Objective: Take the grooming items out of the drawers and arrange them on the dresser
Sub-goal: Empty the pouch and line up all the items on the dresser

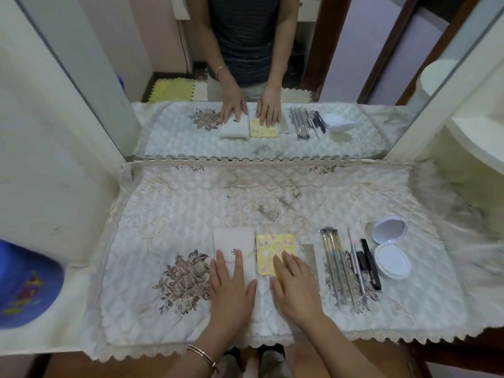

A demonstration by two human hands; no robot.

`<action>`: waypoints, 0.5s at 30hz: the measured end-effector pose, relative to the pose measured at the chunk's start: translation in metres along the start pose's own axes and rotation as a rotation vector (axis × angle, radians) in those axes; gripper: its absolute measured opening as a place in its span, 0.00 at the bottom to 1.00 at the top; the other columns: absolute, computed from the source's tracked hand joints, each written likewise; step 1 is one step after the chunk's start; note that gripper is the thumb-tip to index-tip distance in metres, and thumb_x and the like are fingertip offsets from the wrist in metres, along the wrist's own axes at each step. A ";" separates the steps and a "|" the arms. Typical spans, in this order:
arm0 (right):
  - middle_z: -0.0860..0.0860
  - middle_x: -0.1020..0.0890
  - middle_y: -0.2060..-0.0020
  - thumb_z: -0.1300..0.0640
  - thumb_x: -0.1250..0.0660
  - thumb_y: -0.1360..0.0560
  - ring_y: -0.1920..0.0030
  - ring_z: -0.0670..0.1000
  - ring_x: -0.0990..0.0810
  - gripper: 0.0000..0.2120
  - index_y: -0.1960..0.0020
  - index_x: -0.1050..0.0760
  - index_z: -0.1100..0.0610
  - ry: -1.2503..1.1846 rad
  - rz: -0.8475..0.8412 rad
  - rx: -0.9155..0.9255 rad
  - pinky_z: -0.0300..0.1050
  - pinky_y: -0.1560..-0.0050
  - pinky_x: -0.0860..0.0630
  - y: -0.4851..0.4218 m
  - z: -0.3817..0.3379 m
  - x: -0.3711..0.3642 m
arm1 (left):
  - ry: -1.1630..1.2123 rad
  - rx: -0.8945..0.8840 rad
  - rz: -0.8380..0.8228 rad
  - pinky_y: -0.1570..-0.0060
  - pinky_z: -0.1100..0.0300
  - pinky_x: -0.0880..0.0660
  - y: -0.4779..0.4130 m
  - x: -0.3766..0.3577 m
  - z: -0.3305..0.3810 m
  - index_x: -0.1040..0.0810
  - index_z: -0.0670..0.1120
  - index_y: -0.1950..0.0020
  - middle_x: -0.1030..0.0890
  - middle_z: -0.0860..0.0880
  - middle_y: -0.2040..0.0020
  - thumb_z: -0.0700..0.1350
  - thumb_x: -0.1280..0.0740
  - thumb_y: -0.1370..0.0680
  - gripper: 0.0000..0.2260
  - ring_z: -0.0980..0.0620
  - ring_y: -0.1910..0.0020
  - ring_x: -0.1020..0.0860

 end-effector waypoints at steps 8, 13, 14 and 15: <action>0.48 0.17 0.46 0.43 0.46 0.30 0.46 0.49 0.18 0.22 0.45 0.21 0.49 -0.039 -0.038 0.076 0.45 0.49 0.20 0.001 0.007 0.005 | 0.011 0.023 0.023 0.27 0.43 0.55 0.001 -0.001 0.004 0.61 0.55 0.26 0.66 0.43 0.24 0.57 0.46 0.22 0.31 0.41 0.26 0.64; 0.51 0.17 0.46 0.47 0.45 0.30 0.46 0.52 0.18 0.20 0.47 0.20 0.50 -0.072 -0.005 0.077 0.48 0.49 0.21 0.003 0.024 0.008 | 0.031 0.016 0.049 0.27 0.42 0.54 0.001 0.002 0.003 0.59 0.55 0.25 0.64 0.44 0.24 0.56 0.44 0.23 0.32 0.41 0.25 0.63; 0.51 0.17 0.46 0.48 0.45 0.30 0.46 0.53 0.18 0.20 0.47 0.20 0.51 -0.082 0.014 0.080 0.49 0.49 0.21 0.004 0.029 0.009 | 0.029 0.017 0.051 0.26 0.43 0.55 0.001 0.001 0.002 0.59 0.55 0.25 0.63 0.43 0.24 0.57 0.44 0.23 0.32 0.41 0.25 0.63; 0.52 0.17 0.46 0.48 0.45 0.30 0.45 0.53 0.18 0.19 0.47 0.20 0.52 -0.093 0.018 0.075 0.50 0.49 0.21 0.006 0.034 0.010 | 0.028 0.021 0.055 0.26 0.43 0.55 0.000 0.001 0.002 0.58 0.55 0.25 0.63 0.43 0.24 0.58 0.45 0.25 0.32 0.41 0.25 0.63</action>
Point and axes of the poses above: each hand's wrist, its own y-axis away from the middle knuckle, its own x-axis out of the back of the hand, z = x × y, the point moved 7 cm from there along -y, towards the middle knuckle
